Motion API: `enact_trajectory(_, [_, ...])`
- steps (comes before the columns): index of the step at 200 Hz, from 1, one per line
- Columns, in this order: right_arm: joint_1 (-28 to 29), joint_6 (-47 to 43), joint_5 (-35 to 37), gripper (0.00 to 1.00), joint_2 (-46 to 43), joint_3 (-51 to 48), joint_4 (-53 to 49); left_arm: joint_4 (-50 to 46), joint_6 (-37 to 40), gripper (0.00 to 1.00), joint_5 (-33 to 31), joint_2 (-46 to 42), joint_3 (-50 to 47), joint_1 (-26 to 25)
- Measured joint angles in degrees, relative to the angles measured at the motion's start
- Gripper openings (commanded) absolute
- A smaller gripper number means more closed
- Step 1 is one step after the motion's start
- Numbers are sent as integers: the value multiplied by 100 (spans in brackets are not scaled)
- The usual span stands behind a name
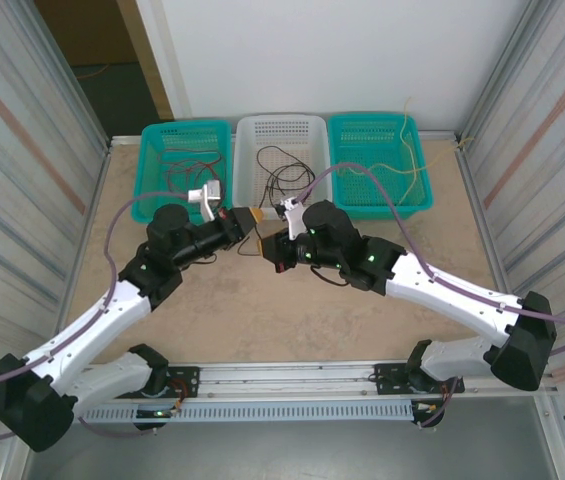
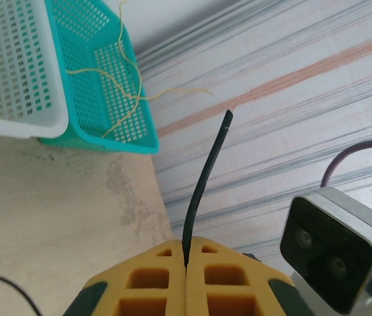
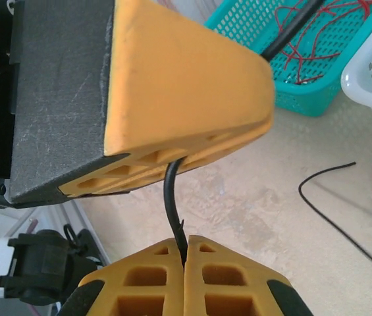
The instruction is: Untangle the cables
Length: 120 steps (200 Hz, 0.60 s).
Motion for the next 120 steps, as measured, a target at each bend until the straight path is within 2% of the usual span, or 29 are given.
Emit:
enact_trajectory(52, [-50,844,155,0,-52,-101,463,1073,197,0,-1281,-890,-953,-527])
enact_trajectory(92, [-111,1128,101,0,-52,-87,463,1641,313,0,-2009,-1001,-1349,-868])
enact_trajectory(106, [-107,1123,59,0,-48,-37,431,1611,332,19,-2162,-1051,-1351,-894])
enact_trajectory(120, [-138,1110,127,0,-48,37,317,1534,391,30,-2275,-1132,-1338,-892])
